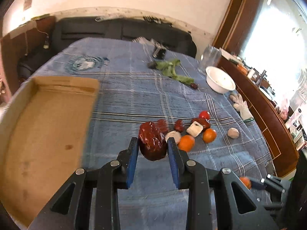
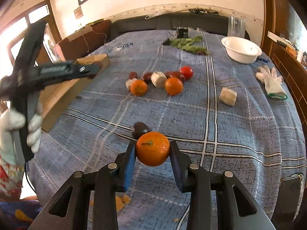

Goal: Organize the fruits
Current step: 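Carry the orange and date into the cardboard tray and open both tools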

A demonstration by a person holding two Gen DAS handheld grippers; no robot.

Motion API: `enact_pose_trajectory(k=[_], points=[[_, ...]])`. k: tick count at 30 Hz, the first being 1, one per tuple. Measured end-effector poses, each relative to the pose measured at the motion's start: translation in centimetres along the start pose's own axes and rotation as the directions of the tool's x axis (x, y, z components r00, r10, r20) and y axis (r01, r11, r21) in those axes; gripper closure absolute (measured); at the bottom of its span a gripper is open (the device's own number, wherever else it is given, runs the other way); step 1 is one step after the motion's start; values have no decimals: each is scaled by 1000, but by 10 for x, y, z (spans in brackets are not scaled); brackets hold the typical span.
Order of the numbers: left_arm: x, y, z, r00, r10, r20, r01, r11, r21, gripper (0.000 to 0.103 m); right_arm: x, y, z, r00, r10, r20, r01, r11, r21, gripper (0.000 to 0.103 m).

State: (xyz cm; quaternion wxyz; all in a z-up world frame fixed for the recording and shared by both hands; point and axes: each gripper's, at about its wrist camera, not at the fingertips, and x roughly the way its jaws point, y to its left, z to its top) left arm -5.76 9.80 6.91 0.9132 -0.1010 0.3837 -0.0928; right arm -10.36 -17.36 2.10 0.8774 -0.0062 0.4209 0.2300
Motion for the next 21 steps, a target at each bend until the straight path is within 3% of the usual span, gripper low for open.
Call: enact_pose_trajectory(k=[6, 9, 11, 17, 21], points=[[-43, 51, -15, 985, 167, 41, -165, 985, -46, 73, -12, 44, 23, 995, 89, 45, -86, 994, -64, 65], [-56, 88, -22, 954, 298, 41, -294, 952, -86, 73, -6, 80, 39, 988, 147, 44, -141, 983, -116, 65], [-62, 110, -28, 937, 347, 32, -342, 933, -115, 73, 1, 111, 52, 979, 199, 40, -190, 969, -159, 65], [-68, 171, -42, 917, 398, -33, -394, 889, -231, 73, 33, 195, 72, 959, 284, -6, -276, 925, -263, 64], [-69, 191, -49, 916, 398, -54, -396, 877, -273, 73, 65, 242, 74, 961, 271, -58, -274, 901, -337, 64]])
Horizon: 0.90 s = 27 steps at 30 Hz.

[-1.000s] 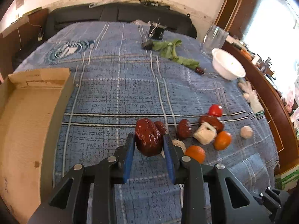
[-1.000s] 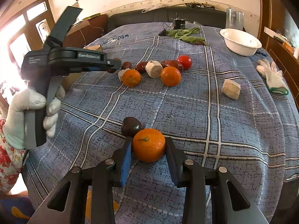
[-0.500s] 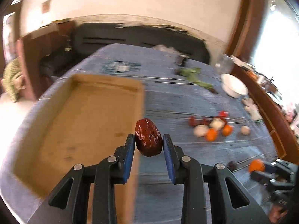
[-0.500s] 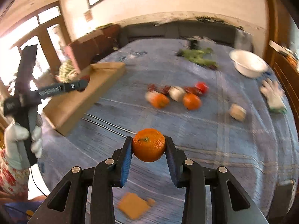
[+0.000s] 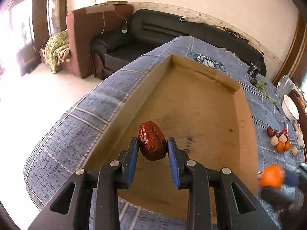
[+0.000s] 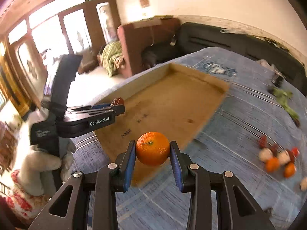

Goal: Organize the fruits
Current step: 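Carry the orange and date into the cardboard tray and open both tools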

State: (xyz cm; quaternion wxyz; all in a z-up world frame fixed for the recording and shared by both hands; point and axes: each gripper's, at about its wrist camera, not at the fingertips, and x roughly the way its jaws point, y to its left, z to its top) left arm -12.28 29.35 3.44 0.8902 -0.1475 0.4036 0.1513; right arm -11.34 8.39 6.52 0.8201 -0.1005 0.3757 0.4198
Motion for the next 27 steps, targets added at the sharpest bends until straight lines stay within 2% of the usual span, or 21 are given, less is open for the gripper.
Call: enact_pose_trajectory(k=[3, 7, 9, 10, 12, 13, 16, 20, 24, 27], points=[[1, 5, -3, 1000, -10, -3, 10, 1000, -14, 73, 36, 14, 3, 998, -2, -56, 0, 1000, -28, 64], [-6, 18, -4, 999, -31, 13, 31, 998, -48, 73, 63, 20, 1, 994, 2, -106, -5, 1000, -29, 64], [-12, 21, -3, 999, -35, 28, 36, 998, -57, 72, 67, 23, 1, 995, -1, -101, -3, 999, -37, 63], [-16, 24, -2, 999, -39, 34, 41, 997, -65, 70, 67, 25, 2, 995, -11, -96, 7, 999, -43, 63], [-23, 26, -2, 998, -50, 47, 54, 995, -86, 56, 68, 26, 3, 995, -14, -96, 10, 999, -45, 62], [-25, 27, -1, 997, -52, 55, 57, 994, -91, 56, 67, 26, 3, 996, -5, -94, 2, 999, -38, 62], [-41, 25, 1, 995, -54, 89, 63, 994, -93, 56, 48, 23, 4, 998, 5, -56, -6, 1000, -23, 60], [-66, 16, 3, 986, -89, 139, 101, 991, -84, 53, -1, 3, 4, 999, -10, 34, 9, 1000, 11, 41], [-91, -4, 1, 972, -133, 193, 142, 989, -37, 39, -63, -39, -13, 989, -100, 112, 90, 991, 94, 33], [-97, -32, -3, 965, -183, 187, 180, 983, 31, 36, -105, -85, -36, 972, -200, 127, 173, 965, 197, 25]])
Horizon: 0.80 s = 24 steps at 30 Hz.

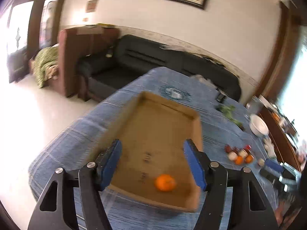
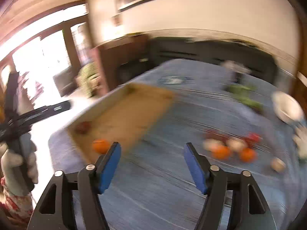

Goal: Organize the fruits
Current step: 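Carry the orange and date into the cardboard tray and open both tools, then grasp the beige cube with the right tool while the left tool grasps a dark date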

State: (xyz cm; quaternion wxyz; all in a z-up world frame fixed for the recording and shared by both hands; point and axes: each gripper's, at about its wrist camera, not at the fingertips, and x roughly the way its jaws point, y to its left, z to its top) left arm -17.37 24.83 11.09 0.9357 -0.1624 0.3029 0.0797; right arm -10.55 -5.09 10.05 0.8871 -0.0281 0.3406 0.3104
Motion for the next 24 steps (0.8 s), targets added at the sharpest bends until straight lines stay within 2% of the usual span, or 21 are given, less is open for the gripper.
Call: enact_pose_trajectory(k=[2, 4, 7, 10, 15, 19, 22, 24], points=[[9, -25, -6, 998, -49, -39, 51, 997, 51, 36, -19, -49, -15, 993, -115, -10, 115, 990, 86, 23], [20, -47, -14, 992, -90, -84, 98, 991, 93, 36, -30, -87, -30, 980, -191, -46, 196, 969, 153, 24], [37, -83, -29, 975, -147, -167, 174, 972, 156, 36, -43, -133, -54, 966, -242, -95, 258, 933, 252, 24], [51, -120, -46, 951, -196, -239, 248, 945, 213, 36, -50, -164, -65, 955, -274, -115, 297, 906, 301, 24], [69, -172, -74, 896, -259, -360, 364, 894, 263, 36, -41, -186, -68, 957, -265, -119, 291, 892, 345, 24], [77, -199, -90, 866, -289, -407, 421, 860, 287, 36, -25, -205, -63, 952, -276, -131, 305, 878, 369, 24], [89, -224, -100, 854, -292, -430, 445, 838, 315, 36, -4, -217, -55, 937, -313, -154, 348, 869, 353, 28], [93, -236, -105, 852, -293, -434, 454, 825, 336, 36, 10, -227, -52, 928, -330, -176, 372, 858, 353, 37]])
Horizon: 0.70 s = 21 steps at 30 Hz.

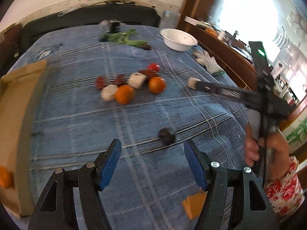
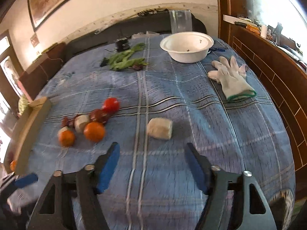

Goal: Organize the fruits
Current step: 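Grasp the beige cube with the right tool while the left tool grasps a dark date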

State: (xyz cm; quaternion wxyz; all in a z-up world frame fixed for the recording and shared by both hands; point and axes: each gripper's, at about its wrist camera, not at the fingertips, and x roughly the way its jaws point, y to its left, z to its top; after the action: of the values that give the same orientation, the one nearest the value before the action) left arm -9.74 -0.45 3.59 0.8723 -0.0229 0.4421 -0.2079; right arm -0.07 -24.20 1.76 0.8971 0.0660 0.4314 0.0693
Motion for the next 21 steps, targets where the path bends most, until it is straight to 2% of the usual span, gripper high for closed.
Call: enact_pose_trajectory(k=[9, 10, 12, 13, 14, 15, 21], points=[[38, -16, 11, 999, 6, -35, -4, 999, 40, 43, 36, -3, 16, 998, -48, -35, 49, 999, 20, 46], [42, -16, 12, 999, 7, -43, -5, 999, 39, 46, 37, -2, 16, 998, -56, -36, 56, 998, 14, 47], [49, -17, 13, 998, 16, -57, -13, 999, 41, 67, 41, 0, 16, 997, -66, -37, 66, 998, 3, 56], [49, -19, 12, 998, 34, -49, -31, 998, 56, 73, 42, 2, 16, 996, -78, -33, 78, 997, -9, 59], [49, -20, 12, 998, 15, -54, -12, 998, 59, 81, 42, 4, 16, 996, -88, -28, 88, 996, -17, 63], [48, -22, 12, 999, 12, -52, -9, 998, 63, 81, 42, 5, 15, 995, -101, -23, 101, 994, -29, 67], [24, -14, 11, 1000, 20, 11, -20, 999, 43, 82, 28, 7, 13, 997, -81, 10, 81, 996, -23, 67]])
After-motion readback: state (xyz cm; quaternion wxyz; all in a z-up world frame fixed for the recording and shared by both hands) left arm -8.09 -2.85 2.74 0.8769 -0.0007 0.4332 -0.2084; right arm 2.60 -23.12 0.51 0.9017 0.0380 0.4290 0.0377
